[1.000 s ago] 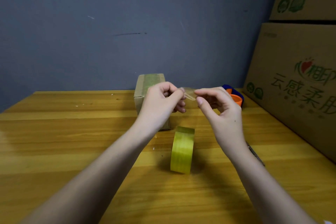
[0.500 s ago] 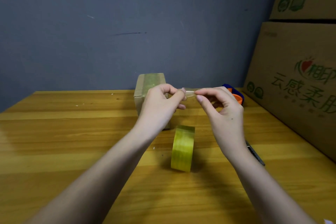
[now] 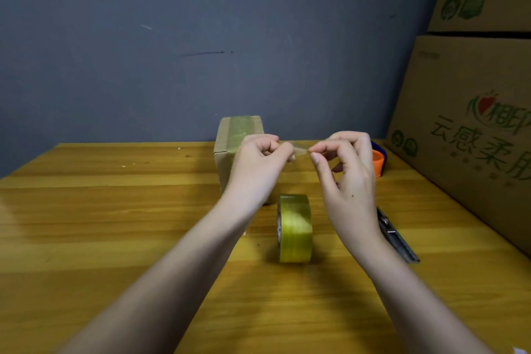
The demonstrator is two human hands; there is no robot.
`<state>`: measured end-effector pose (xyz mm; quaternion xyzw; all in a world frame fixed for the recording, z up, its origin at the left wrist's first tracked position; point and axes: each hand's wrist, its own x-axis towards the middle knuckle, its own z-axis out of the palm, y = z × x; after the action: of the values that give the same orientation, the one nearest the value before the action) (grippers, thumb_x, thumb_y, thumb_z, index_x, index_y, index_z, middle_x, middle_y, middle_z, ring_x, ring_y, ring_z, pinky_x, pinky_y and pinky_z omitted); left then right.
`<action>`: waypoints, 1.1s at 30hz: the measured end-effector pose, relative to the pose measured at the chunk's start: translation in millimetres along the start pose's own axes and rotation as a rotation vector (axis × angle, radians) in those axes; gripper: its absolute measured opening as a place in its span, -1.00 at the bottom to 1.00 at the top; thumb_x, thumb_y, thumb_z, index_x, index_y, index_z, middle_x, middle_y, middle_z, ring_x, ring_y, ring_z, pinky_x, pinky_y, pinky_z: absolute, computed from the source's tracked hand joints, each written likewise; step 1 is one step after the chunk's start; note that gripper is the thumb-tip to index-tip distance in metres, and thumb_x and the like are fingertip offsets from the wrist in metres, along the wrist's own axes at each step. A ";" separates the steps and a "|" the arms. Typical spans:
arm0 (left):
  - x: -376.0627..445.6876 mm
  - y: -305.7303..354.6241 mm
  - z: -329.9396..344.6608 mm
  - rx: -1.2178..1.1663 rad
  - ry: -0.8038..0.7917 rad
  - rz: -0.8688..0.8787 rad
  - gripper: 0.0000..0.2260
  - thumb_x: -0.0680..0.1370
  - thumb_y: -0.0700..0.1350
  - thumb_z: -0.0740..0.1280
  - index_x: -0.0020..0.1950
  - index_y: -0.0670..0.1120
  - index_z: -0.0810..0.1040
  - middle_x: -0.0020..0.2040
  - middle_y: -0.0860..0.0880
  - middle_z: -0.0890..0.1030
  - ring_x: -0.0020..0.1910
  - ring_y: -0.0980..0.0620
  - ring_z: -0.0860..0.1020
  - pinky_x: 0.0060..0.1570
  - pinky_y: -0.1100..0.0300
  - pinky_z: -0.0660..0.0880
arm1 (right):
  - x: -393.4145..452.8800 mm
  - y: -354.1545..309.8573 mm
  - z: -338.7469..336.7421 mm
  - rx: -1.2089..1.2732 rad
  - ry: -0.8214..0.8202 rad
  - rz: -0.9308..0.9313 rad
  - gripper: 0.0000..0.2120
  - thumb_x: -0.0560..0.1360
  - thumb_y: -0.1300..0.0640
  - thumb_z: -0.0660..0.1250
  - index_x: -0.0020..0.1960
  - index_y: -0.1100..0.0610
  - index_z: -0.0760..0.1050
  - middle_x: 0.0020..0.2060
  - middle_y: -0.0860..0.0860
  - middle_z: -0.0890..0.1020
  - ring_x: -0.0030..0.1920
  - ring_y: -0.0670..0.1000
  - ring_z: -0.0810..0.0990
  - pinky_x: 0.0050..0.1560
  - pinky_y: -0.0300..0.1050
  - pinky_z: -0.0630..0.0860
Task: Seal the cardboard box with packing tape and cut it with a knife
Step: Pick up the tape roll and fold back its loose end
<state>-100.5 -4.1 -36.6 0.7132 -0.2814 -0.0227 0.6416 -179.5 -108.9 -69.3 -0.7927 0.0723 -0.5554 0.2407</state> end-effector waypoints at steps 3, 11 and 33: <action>1.4 0.4 1.6 0.060 0.053 0.046 -0.83 0.43 -0.16 0.34 -0.37 -0.13 0.56 0.16 -0.02 0.50 0.00 0.38 0.42 -0.15 0.63 0.24 | -0.5 -1.0 2.3 0.038 -0.001 0.001 -0.95 0.52 0.25 0.31 -0.06 0.17 0.55 -0.04 0.01 0.43 -0.04 -0.35 0.39 -0.09 -0.37 0.41; -9.0 -2.6 -16.7 0.310 0.188 0.559 -0.91 0.44 -0.05 0.24 -0.19 -0.04 0.46 0.04 0.04 0.46 0.07 0.06 0.49 0.04 0.00 0.47 | 2.7 -0.5 -1.6 0.104 -0.046 0.108 -0.95 0.52 0.21 0.31 -0.05 0.12 0.54 -0.03 0.00 0.45 -0.04 -0.27 0.43 -0.07 -0.39 0.41; 0.3 -6.7 -18.8 0.121 -0.131 0.306 -0.94 0.45 -0.13 0.44 -0.22 -0.01 0.64 -0.26 0.09 0.70 -0.20 0.18 0.66 -0.04 0.23 0.56 | 11.0 -6.7 -14.2 0.200 -0.180 0.164 -0.91 0.50 0.15 0.35 -0.07 -0.03 0.54 -0.19 -0.16 0.64 -0.09 -0.19 0.59 -0.12 -0.39 0.46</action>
<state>-90.4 12.8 -39.4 0.6963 -0.4286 0.0455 0.5739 -189.4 -111.5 -53.1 -0.8027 0.0593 -0.4653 0.3682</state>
